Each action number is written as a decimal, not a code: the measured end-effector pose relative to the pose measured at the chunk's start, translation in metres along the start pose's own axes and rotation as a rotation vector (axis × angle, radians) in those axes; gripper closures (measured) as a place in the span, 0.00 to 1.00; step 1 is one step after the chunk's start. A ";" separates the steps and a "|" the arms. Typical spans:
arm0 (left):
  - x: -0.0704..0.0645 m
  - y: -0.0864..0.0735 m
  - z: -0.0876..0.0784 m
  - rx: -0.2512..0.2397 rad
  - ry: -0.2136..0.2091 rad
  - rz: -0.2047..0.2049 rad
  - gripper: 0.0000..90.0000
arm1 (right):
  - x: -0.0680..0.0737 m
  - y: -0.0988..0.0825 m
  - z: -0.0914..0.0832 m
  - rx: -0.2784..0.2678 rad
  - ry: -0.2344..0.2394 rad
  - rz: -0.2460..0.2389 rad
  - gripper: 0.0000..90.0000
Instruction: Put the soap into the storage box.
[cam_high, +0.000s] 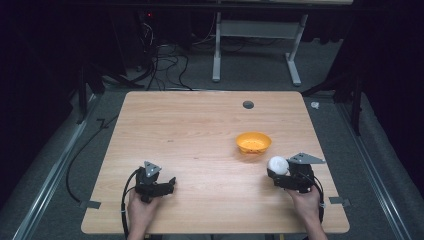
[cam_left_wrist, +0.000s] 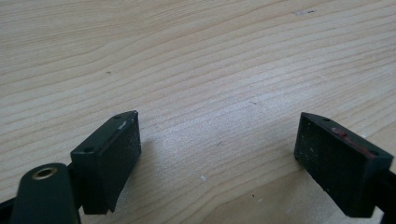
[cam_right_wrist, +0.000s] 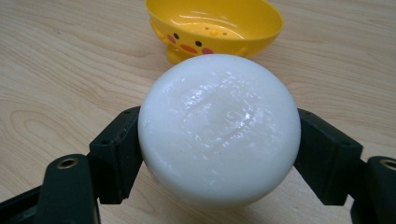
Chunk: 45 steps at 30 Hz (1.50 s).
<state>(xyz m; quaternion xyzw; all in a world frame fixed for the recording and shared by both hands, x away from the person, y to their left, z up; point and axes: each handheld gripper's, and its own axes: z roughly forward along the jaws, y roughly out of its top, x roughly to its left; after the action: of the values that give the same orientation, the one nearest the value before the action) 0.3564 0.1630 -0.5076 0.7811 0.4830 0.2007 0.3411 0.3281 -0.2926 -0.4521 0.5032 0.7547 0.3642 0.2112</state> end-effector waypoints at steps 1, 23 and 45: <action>0.000 0.000 0.000 -0.001 0.000 0.000 0.17 | 0.000 0.001 0.000 -0.004 0.000 -0.004 0.28; 0.000 0.000 0.000 -0.002 0.000 0.000 0.17 | 0.001 0.025 -0.005 -0.060 0.036 0.013 0.28; 0.000 0.000 0.000 -0.002 0.000 0.000 0.17 | 0.008 0.054 0.009 -0.066 0.089 0.015 0.28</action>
<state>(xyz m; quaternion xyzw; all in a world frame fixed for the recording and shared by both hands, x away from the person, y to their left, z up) 0.3564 0.1629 -0.5077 0.7807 0.4829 0.2011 0.3418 0.3642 -0.2703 -0.4162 0.4849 0.7472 0.4124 0.1910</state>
